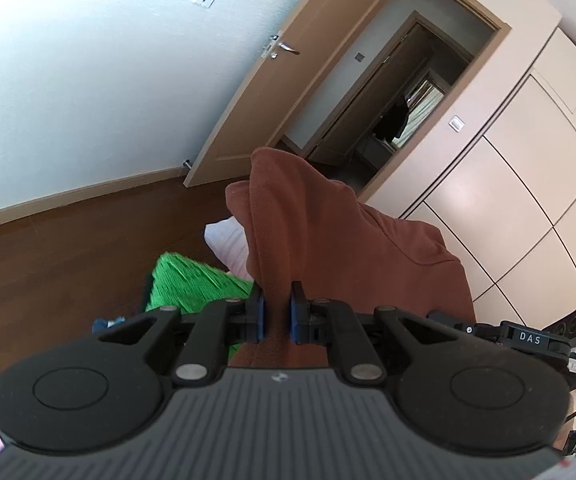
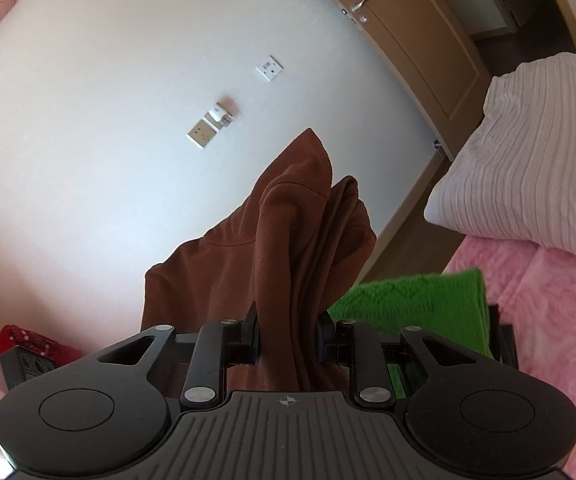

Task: Fold large clothes
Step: 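Carry the folded brown shirt with both grippers to the clothes stack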

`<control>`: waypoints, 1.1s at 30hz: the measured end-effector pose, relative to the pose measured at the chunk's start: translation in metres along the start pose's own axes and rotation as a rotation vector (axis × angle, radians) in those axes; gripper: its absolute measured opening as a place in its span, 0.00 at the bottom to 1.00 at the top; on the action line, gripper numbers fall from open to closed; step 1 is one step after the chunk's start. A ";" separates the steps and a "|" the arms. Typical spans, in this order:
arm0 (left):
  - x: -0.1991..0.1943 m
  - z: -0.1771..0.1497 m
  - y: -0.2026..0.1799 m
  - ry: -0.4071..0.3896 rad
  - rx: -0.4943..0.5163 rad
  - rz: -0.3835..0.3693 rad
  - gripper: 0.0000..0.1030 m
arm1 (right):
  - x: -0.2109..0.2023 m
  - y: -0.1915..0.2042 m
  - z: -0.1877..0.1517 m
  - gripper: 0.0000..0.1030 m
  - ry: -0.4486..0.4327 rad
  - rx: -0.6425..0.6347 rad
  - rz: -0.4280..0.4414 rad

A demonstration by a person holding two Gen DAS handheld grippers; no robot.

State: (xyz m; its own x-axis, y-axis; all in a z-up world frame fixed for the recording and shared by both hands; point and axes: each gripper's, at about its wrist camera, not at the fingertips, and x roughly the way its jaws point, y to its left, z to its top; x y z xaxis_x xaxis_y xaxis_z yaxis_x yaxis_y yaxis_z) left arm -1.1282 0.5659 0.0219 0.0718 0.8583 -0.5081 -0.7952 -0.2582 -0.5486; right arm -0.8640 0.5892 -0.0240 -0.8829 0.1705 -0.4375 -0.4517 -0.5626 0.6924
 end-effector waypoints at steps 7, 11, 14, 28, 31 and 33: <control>0.048 0.007 0.028 0.064 -0.030 0.018 0.08 | 0.049 -0.040 -0.002 0.20 0.053 0.042 -0.036; 0.066 0.006 0.039 0.093 -0.031 0.021 0.08 | 0.063 -0.071 -0.006 0.21 0.069 0.096 -0.045; 0.081 0.001 0.049 0.120 -0.026 0.043 0.10 | 0.072 -0.083 -0.008 0.26 0.091 0.071 -0.103; 0.067 0.014 -0.002 -0.068 0.186 0.289 0.30 | 0.073 -0.005 -0.012 0.48 -0.131 -0.446 -0.462; 0.098 0.011 -0.009 -0.038 0.212 0.305 0.30 | 0.105 -0.006 -0.020 0.46 -0.102 -0.517 -0.463; 0.122 0.006 -0.006 -0.015 0.215 0.342 0.30 | 0.127 -0.015 -0.028 0.38 -0.062 -0.532 -0.485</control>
State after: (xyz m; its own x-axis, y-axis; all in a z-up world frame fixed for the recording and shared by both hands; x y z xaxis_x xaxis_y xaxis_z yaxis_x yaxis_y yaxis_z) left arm -1.1184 0.6749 -0.0328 -0.2268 0.7458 -0.6264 -0.8795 -0.4331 -0.1972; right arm -0.9659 0.5966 -0.1056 -0.6119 0.5374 -0.5803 -0.6850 -0.7269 0.0492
